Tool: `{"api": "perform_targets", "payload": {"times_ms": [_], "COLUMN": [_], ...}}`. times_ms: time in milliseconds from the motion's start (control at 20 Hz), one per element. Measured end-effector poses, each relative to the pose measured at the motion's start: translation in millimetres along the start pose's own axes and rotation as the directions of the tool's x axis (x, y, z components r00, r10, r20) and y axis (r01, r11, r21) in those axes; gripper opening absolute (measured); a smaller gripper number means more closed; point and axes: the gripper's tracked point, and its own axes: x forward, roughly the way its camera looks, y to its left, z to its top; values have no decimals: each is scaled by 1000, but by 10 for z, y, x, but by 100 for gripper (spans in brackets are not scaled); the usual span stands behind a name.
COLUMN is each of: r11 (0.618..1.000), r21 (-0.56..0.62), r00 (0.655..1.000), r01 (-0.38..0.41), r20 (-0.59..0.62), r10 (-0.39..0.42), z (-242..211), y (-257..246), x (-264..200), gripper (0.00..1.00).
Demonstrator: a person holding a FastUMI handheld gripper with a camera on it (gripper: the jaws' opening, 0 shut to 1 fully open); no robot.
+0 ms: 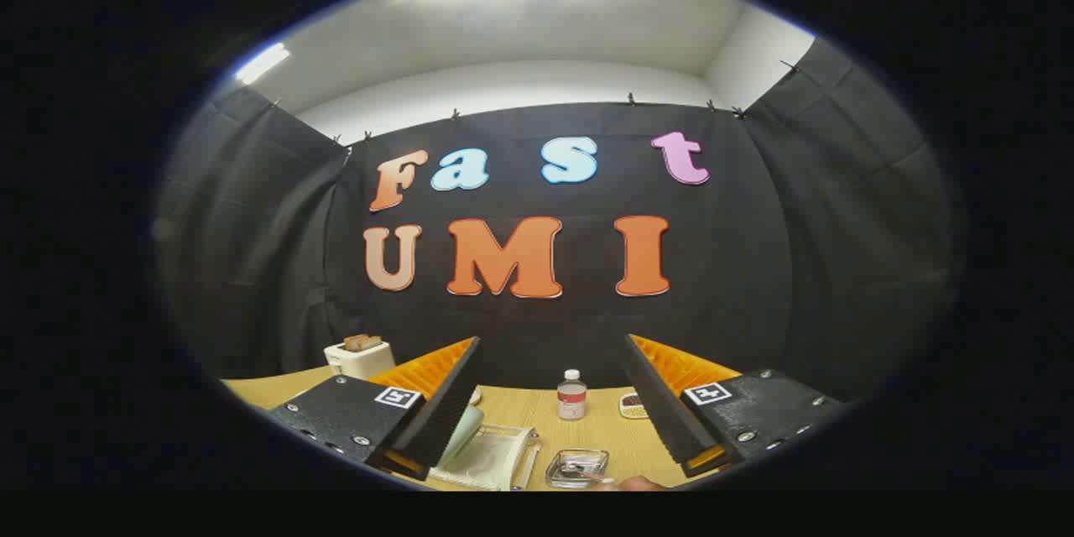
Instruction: Take the plate from the dish rack, then take the spoon from the basket and place it into the plate.
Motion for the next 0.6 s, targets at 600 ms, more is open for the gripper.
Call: {"api": "perform_targets", "payload": {"times_ms": [600], "r11": [1000], "r21": [-30], "r00": [999], "r01": [0], "r20": [-50], "r10": [-2], "z": [-136], "y": [83], "x": [74], "gripper": [98]}}
